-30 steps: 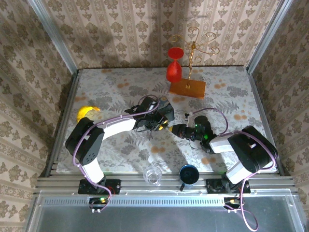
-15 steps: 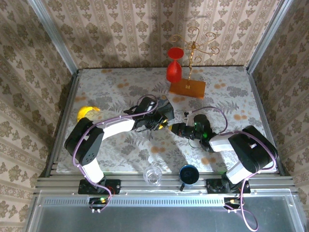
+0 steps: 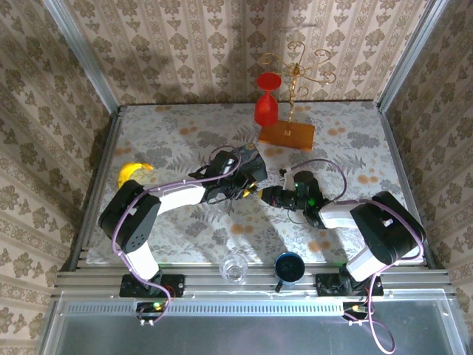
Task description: Unlock the padlock with the key
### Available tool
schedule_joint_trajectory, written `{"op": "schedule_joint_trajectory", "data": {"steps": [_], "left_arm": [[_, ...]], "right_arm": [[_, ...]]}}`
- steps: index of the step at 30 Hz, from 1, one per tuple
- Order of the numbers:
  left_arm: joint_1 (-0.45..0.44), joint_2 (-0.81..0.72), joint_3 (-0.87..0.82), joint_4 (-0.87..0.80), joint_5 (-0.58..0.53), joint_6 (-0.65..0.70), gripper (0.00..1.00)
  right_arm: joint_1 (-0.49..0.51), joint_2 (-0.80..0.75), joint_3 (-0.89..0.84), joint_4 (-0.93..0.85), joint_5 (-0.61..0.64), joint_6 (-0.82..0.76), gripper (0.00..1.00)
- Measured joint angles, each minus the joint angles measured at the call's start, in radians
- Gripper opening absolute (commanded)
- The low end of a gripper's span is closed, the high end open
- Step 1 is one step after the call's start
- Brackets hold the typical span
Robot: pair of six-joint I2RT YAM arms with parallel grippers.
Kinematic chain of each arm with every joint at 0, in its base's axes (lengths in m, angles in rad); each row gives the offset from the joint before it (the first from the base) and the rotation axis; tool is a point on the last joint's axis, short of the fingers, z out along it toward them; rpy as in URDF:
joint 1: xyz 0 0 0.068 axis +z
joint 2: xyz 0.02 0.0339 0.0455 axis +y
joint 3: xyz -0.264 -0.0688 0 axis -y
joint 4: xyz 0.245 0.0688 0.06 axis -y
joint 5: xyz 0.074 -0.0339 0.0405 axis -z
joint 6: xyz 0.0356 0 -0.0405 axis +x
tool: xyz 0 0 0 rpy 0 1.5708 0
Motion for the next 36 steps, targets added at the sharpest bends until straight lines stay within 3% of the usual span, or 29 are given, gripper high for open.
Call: {"op": "schedule_joint_trajectory", "data": {"steps": [36], "left_arm": [[-0.006,0.027,0.000,0.042,-0.042,-0.001,0.00]], "right_arm": [[0.014,0.051,0.029,0.024,0.049,0.062,0.00]]}}
